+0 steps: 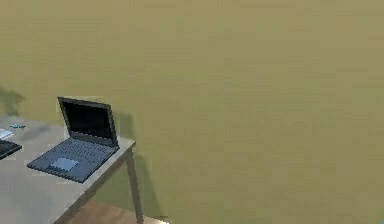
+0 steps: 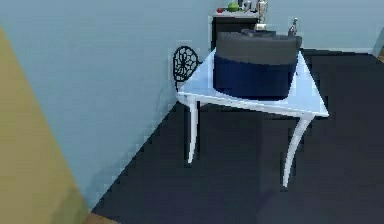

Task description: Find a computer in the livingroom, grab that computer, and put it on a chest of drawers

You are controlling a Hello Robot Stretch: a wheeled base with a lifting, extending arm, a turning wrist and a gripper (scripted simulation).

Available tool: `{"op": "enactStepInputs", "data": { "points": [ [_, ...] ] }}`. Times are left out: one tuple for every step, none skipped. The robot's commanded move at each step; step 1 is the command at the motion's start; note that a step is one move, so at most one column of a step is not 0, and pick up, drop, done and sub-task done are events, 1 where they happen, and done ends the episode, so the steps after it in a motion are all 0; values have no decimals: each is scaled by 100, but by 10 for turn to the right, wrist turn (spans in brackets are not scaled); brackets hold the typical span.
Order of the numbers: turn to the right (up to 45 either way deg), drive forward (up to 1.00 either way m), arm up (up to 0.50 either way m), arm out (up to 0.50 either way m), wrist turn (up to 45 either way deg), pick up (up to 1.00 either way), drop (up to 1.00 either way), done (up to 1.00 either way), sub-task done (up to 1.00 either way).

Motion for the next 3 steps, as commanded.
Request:
{"op": "enactStepInputs", "data": {
  "points": [
    [-450,0,0,0,0,0,0,0,0],
    [-450,0,0,0,0,0,0,0,0],
    [-300,0,0,0,0,0,0,0,0]
  ]
}}
